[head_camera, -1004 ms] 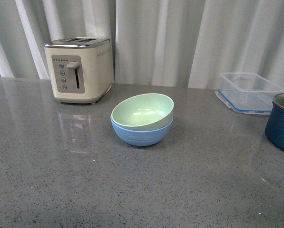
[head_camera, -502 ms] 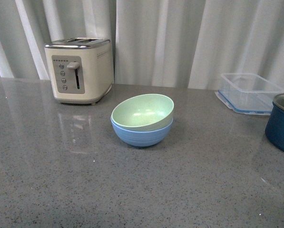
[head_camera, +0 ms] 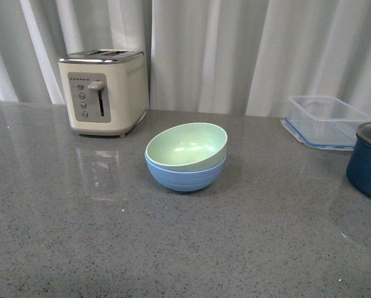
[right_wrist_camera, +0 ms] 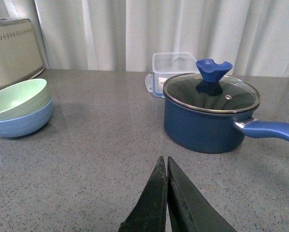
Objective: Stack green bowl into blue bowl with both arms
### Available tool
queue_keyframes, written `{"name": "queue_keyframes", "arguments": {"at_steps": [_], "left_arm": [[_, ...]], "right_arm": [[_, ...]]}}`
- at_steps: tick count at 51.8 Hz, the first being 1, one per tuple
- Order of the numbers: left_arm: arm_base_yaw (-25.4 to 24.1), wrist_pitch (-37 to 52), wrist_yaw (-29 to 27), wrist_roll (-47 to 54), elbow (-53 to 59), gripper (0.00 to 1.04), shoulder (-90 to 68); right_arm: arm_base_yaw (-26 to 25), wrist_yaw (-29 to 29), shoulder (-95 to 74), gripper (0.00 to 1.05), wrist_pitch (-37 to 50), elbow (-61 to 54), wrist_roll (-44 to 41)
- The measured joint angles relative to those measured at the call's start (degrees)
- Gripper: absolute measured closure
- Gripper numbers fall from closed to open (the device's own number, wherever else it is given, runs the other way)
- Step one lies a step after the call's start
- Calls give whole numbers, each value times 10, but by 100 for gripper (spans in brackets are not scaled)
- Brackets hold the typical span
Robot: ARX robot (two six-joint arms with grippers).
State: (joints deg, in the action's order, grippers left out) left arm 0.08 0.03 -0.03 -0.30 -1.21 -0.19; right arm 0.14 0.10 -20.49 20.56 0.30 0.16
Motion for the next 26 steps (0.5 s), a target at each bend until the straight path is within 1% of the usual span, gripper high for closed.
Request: {"name": "queue_keyframes", "arguments": {"at_steps": [26], "left_arm": [[0, 0, 0, 0, 0, 7, 0]], "right_arm": [[0, 0, 96, 104, -94, 0, 0]]}}
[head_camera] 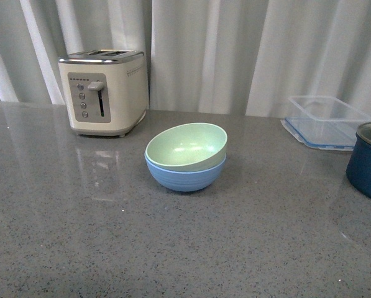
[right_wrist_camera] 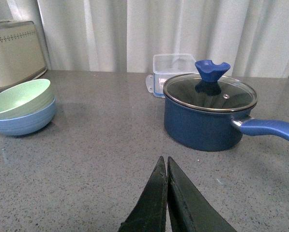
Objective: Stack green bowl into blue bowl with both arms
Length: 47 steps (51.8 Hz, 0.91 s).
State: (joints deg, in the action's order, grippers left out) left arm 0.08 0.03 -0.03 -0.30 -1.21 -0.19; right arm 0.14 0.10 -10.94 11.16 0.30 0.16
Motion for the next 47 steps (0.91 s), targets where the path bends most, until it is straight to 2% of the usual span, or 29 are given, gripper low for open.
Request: {"name": "queue_keyframes", "arguments": {"at_steps": [4, 8, 16, 31, 34, 44, 47], "left_arm": [[0, 0, 0, 0, 0, 7, 0], [0, 0, 0, 0, 0, 7, 0], [0, 0, 0, 0, 0, 7, 0], [0, 0, 0, 0, 0, 7, 0], [0, 0, 0, 0, 0, 7, 0], [0, 0, 0, 0, 0, 7, 0], [0, 0, 0, 0, 0, 7, 0]], "right_arm": [[0, 0, 10, 104, -11, 0, 0], [0, -1, 82, 104, -103, 0, 0], [0, -1, 106, 104, -110, 0, -1], [0, -1, 107, 62, -111, 0, -1], [0, -1, 107, 47, -111, 0, -1], [0, -1, 107, 10, -111, 0, -1], [0, -1, 107, 10, -111, 0, 0]]}}
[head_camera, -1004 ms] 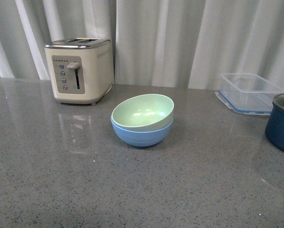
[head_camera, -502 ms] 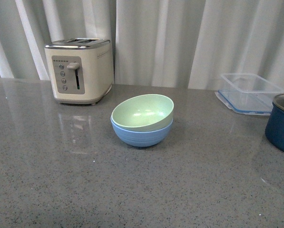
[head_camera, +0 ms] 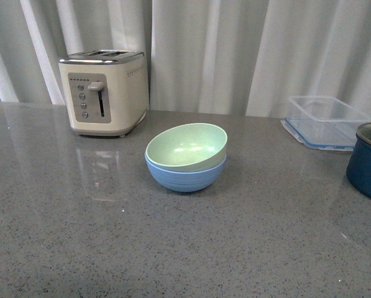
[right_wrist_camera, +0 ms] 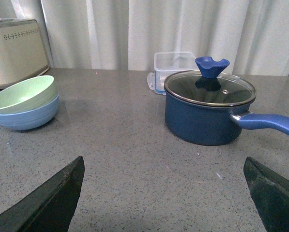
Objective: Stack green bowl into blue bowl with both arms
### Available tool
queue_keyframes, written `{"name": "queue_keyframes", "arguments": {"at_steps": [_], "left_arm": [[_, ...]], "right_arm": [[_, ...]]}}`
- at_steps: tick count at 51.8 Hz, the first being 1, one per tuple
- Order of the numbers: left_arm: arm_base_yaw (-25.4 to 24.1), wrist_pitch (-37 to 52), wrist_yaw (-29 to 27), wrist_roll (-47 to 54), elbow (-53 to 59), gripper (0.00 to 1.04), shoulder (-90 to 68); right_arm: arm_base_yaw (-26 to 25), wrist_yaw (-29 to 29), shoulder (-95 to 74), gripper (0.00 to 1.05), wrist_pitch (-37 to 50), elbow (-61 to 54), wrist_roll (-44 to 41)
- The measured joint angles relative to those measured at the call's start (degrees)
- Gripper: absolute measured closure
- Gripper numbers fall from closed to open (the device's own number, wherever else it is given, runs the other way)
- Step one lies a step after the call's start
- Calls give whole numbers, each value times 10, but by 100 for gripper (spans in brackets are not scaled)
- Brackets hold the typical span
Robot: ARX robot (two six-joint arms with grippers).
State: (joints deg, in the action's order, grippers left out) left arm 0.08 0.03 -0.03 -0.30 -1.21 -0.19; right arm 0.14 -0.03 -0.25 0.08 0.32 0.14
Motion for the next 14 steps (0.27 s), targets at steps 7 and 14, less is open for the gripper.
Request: {"name": "queue_keyframes", "arguments": {"at_steps": [7, 14], "left_arm": [[0, 0, 0, 0, 0, 7, 0], [0, 0, 0, 0, 0, 7, 0]], "right_arm": [[0, 0, 0, 10, 0, 0, 0], [0, 0, 0, 10, 0, 0, 0]]}}
